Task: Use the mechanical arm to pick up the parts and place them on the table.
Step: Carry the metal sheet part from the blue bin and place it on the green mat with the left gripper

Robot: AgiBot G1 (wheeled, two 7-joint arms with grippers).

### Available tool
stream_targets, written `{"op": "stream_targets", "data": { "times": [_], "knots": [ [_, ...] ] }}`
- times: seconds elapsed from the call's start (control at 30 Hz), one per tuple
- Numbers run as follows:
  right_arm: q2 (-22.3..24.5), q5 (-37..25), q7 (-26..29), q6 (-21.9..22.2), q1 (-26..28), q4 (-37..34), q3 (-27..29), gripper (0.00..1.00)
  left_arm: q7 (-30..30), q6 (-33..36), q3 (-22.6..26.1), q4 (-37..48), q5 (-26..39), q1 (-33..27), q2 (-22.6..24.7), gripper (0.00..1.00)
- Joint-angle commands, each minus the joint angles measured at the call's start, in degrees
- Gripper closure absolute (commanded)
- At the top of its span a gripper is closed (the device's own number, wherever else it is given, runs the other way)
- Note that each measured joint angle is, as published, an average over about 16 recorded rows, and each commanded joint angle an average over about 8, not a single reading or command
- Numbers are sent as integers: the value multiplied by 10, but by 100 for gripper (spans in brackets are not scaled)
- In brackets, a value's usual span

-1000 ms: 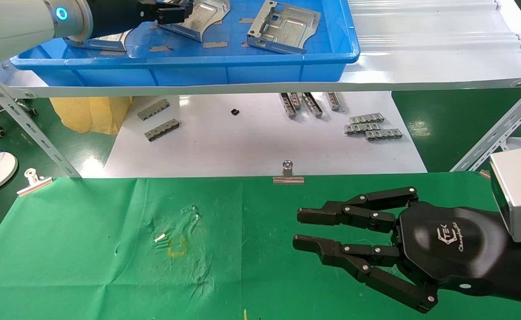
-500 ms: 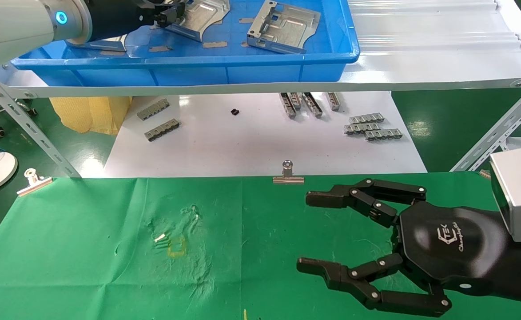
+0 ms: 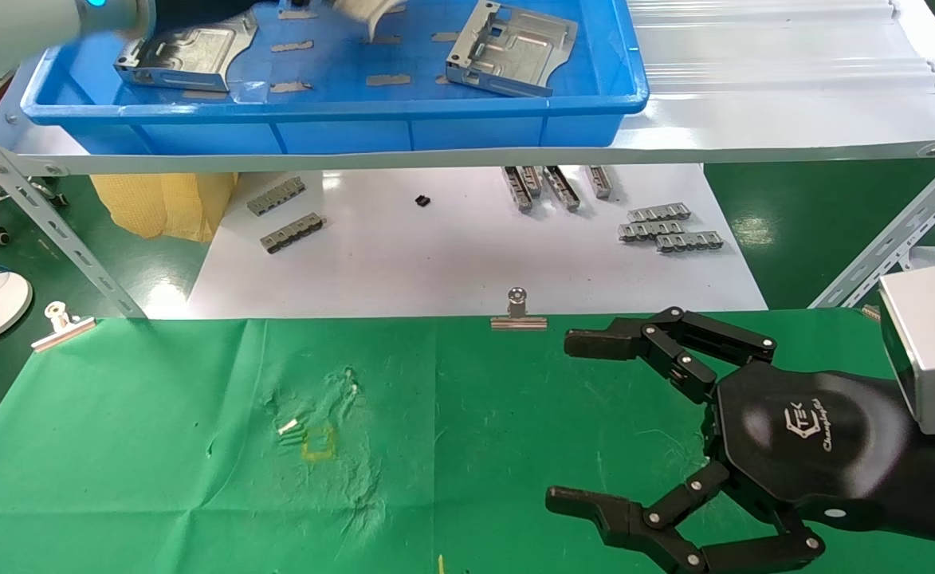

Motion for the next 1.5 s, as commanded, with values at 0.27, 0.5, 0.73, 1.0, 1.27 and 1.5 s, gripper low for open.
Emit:
{"op": "stream_targets", "data": {
  "times": [0.27,0.5,0.73,1.0,1.27,1.5],
  "knots": [
    [0,0,0,0,0,0,0,0,59,174,-19,-28,-35,-14,-44,100],
    [0,0,0,0,0,0,0,0,119,351,-24,-39,-51,-9,-96,100],
    [0,0,0,0,0,0,0,0,177,467,-6,-74,-51,11,-137,100],
    [0,0,0,0,0,0,0,0,221,474,64,-182,-74,98,-207,100],
    [0,0,0,0,0,0,0,0,292,461,137,-217,-76,175,-232,100],
    [0,0,0,0,0,0,0,0,371,443,163,-158,-57,204,-206,100]
  ]
}}
